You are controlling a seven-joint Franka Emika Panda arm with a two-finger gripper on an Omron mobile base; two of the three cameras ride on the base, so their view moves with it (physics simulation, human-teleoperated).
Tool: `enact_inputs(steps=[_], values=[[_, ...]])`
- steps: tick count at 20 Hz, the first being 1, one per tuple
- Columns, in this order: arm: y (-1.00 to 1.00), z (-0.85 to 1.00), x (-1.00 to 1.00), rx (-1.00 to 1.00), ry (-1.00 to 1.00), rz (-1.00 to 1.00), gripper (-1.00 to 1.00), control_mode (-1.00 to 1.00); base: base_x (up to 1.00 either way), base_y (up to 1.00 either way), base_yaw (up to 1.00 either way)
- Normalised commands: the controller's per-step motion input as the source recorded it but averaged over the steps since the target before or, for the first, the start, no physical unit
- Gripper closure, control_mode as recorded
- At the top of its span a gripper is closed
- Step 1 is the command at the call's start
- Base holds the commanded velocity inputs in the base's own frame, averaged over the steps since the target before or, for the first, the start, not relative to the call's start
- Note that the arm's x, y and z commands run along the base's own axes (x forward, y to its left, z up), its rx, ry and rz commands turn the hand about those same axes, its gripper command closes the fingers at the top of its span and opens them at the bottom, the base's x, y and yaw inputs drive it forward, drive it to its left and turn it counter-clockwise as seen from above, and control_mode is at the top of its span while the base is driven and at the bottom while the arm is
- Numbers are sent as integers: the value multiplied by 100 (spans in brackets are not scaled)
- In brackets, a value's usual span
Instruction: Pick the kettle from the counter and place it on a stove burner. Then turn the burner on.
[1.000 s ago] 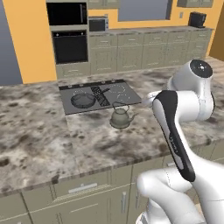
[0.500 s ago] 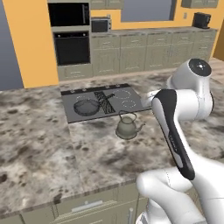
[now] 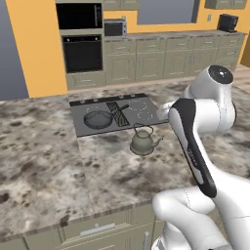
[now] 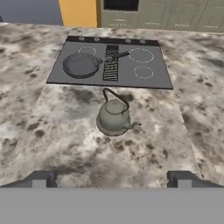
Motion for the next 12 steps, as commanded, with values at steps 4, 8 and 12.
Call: enact_inputs(steps=[4,8,12], values=[[-4,-34,31,0,18,16,-100,-100,0,0,0],[-6,-46,11,0,11,26,-100,-100,0,0,0],[0,-47,16,-1,7,30,-100,-100,0,0,0]])
